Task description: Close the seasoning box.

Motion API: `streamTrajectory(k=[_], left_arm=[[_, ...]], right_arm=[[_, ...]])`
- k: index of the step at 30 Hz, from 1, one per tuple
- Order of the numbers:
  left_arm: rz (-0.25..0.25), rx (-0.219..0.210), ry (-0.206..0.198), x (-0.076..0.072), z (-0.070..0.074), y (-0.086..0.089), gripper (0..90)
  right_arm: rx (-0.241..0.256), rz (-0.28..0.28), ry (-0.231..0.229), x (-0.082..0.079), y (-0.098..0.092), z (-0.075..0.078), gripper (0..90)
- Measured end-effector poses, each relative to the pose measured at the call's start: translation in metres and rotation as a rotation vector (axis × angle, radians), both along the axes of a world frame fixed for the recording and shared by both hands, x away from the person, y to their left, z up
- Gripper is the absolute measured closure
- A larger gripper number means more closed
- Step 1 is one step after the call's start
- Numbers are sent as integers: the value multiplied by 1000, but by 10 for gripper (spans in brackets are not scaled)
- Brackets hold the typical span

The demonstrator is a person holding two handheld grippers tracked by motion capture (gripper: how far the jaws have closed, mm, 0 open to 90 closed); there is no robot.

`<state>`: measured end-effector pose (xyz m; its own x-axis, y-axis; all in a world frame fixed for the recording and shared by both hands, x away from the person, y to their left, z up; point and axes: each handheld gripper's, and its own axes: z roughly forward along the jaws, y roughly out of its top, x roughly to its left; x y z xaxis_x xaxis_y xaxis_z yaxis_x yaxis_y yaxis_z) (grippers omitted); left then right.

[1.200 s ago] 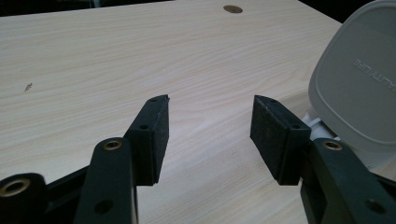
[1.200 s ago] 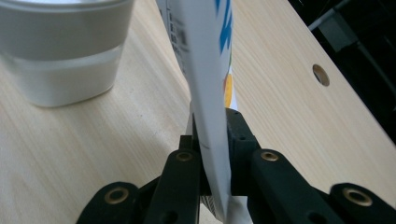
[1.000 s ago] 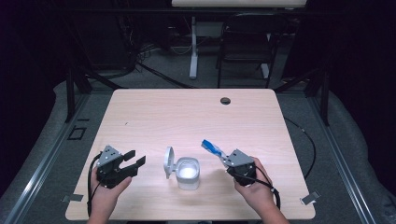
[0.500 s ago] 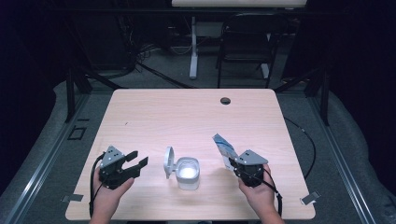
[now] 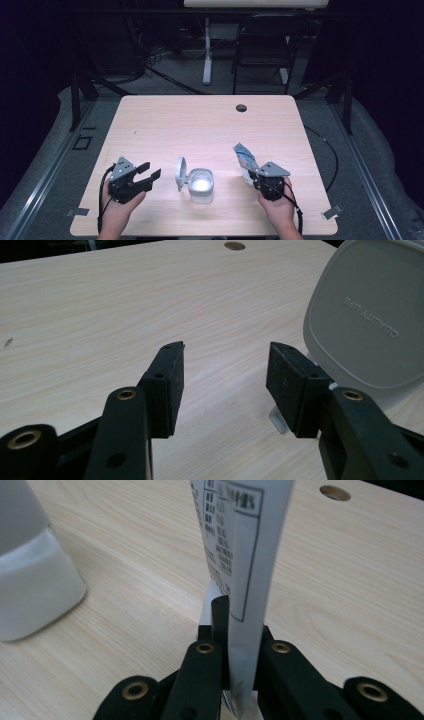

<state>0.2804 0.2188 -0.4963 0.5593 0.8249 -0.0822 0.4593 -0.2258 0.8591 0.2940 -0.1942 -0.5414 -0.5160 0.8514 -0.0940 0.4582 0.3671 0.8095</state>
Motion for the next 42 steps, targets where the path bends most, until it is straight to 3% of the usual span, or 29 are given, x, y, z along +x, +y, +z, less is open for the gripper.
streamTrajectory(k=[7,24,30,42], left_arm=[[-12,8,6,-1,0,-5,494],[-34,10,1,-4,1,-12,508],[-46,11,-6,-6,3,-15,550],[-85,-4,-16,-10,7,-21,696]], right_arm=[[68,-11,-2,-2,-10,-8,846],[64,-6,-60,-20,-24,-8,625],[79,-11,-76,-25,-24,-8,545],[81,-26,-100,-37,-25,-6,501]])
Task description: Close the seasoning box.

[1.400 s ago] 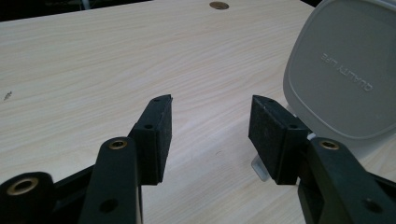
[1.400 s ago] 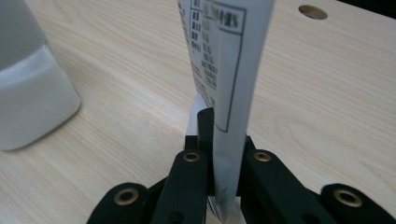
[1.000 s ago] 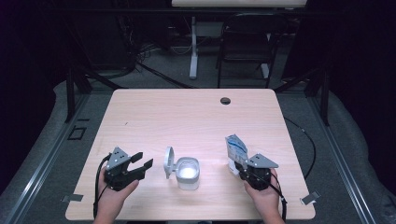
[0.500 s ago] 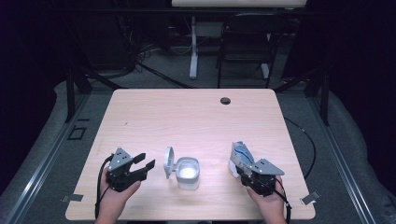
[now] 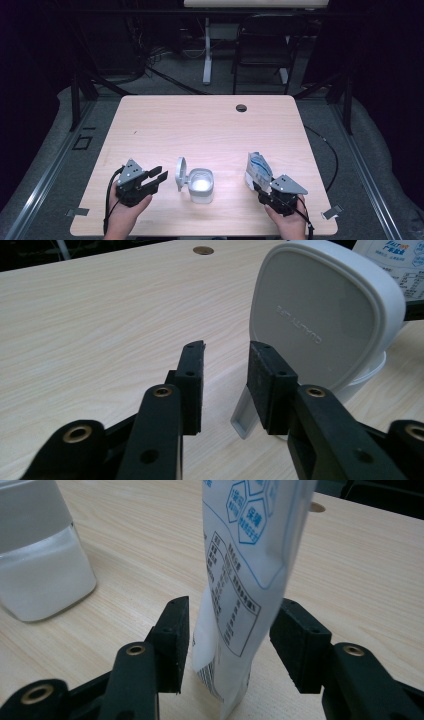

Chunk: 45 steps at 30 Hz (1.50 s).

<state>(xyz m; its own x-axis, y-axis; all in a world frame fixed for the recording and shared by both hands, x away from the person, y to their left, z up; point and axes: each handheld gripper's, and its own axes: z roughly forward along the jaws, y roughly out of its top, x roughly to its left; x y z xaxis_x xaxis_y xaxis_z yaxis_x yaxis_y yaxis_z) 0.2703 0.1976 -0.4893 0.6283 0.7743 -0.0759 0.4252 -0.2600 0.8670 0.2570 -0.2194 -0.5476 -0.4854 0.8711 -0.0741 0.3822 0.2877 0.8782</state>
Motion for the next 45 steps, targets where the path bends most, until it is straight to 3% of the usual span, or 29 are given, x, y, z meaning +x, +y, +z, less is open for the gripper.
streamTrajectory(k=[18,27,45], left_arm=[[-26,16,12,-3,4,-2,898],[-57,31,6,-7,8,-10,900],[-70,35,11,-8,8,-15,900]], right_arm=[[9,-18,-14,-15,2,4,453],[6,-11,-9,-19,2,4,450],[7,2,0,-23,3,2,455]])
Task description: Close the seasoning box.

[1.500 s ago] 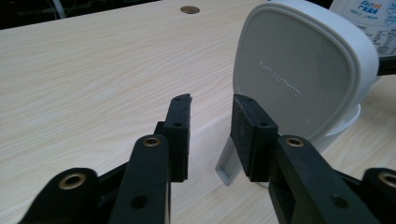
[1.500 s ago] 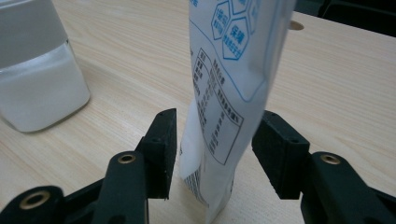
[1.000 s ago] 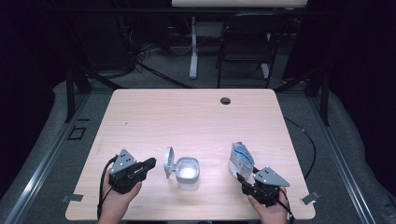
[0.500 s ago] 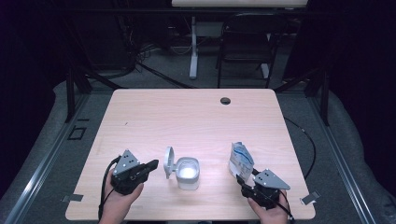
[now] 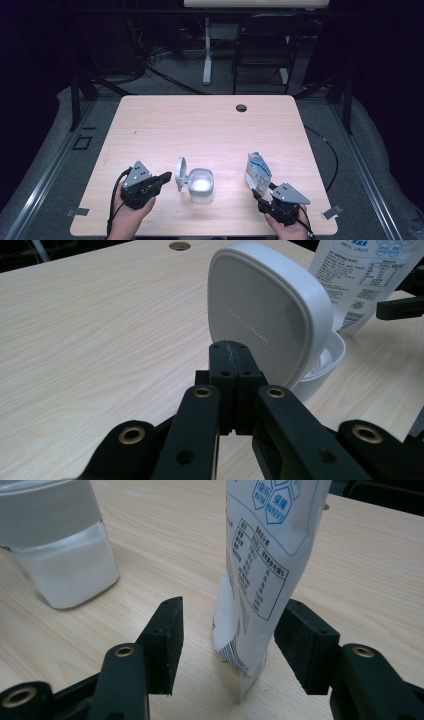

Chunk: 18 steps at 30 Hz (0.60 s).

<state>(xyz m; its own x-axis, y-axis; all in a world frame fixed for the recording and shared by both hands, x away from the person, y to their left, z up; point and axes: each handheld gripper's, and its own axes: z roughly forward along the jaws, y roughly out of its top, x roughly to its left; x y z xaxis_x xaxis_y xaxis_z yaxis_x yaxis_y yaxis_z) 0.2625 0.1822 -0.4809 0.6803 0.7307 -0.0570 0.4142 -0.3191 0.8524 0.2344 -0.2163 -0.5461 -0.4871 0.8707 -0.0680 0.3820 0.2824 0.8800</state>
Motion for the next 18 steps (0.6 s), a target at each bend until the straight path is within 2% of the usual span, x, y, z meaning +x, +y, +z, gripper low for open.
streamTrajectory(k=[3,7,10,14,18], left_arm=[[-3,1,2,0,-1,-1,900],[-7,-1,1,0,-2,-3,900],[-18,9,4,0,-2,-5,900],[-29,-5,9,-1,-3,-9,900],[-45,2,7,-2,-3,-13,900]], right_arm=[[-1,0,-6,0,0,-2,456],[-6,2,7,0,0,-2,458],[-2,0,8,0,0,-3,460],[2,1,5,-1,0,-2,462],[2,0,4,-1,0,-3,463]])
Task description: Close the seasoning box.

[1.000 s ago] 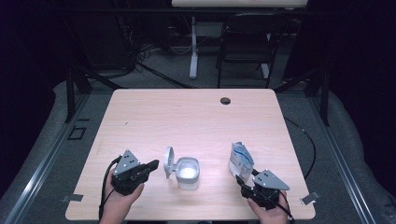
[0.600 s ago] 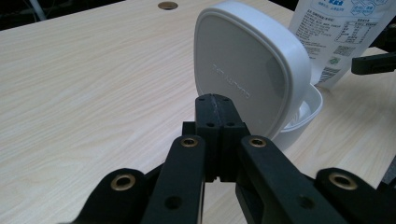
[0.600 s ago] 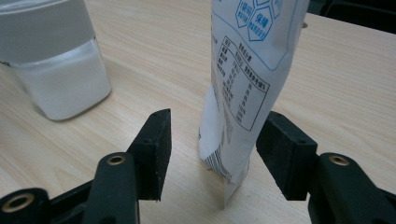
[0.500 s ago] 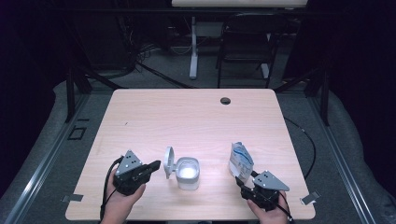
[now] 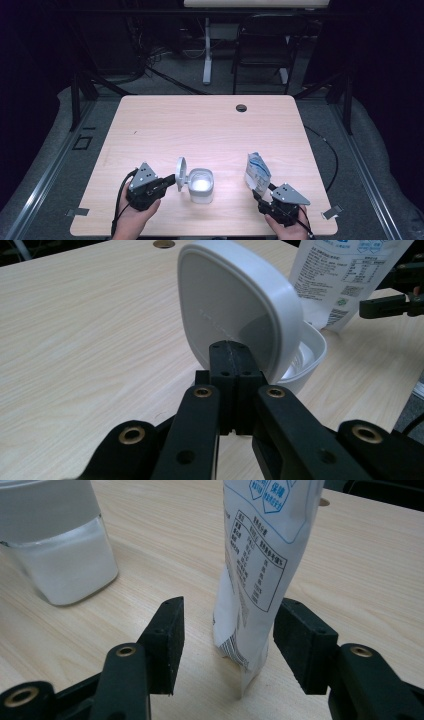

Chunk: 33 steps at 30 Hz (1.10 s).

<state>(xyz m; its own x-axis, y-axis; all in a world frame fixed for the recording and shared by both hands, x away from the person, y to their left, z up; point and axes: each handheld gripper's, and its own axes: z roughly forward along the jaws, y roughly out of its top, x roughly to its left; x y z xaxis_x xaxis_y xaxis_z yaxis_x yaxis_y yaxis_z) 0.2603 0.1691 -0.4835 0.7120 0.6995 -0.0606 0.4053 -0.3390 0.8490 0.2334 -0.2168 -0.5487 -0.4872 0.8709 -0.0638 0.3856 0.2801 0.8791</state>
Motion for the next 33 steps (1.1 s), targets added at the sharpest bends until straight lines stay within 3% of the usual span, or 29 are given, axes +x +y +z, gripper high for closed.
streamTrajectory(k=[8,15,33], left_arm=[[-22,1,-6,-2,1,-8,900],[-72,17,-23,-8,1,-18,900],[-22,-16,-25,-5,6,2,900]], right_arm=[[-4,-1,8,-1,0,-1,464],[-1,-3,10,-1,1,-2,465],[5,-11,19,-4,3,-4,462]])
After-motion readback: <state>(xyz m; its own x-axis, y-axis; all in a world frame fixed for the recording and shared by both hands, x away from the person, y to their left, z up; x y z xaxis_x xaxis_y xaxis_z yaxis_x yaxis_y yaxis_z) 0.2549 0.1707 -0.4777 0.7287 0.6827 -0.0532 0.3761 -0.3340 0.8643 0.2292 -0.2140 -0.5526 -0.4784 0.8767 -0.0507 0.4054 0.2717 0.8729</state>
